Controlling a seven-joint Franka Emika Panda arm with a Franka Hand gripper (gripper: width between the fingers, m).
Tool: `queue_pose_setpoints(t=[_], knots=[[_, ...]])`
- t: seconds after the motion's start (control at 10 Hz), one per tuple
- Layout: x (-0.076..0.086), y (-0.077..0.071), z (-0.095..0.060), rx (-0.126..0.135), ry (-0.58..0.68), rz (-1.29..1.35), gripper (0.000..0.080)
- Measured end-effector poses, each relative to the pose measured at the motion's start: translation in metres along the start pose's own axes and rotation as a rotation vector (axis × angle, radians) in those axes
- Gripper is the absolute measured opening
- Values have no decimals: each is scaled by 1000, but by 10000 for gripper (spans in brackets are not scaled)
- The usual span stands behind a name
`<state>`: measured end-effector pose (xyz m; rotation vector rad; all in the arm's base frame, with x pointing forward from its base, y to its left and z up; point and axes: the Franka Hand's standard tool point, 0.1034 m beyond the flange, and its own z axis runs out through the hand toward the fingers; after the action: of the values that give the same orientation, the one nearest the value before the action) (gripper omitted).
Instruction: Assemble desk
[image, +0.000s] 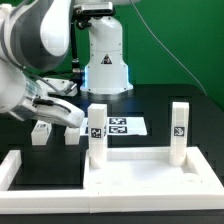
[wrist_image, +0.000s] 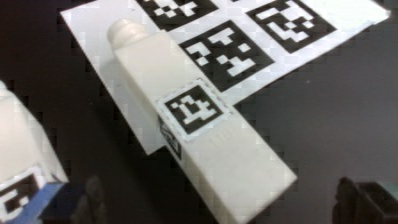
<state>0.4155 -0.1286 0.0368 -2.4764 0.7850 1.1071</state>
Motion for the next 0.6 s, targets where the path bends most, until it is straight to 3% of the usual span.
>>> queue_pose_setpoints(t=[0.3,0.6], knots=[[4,-6,13,-13,-4,0,649],[4,-7,12,-13,-3,-2,649]])
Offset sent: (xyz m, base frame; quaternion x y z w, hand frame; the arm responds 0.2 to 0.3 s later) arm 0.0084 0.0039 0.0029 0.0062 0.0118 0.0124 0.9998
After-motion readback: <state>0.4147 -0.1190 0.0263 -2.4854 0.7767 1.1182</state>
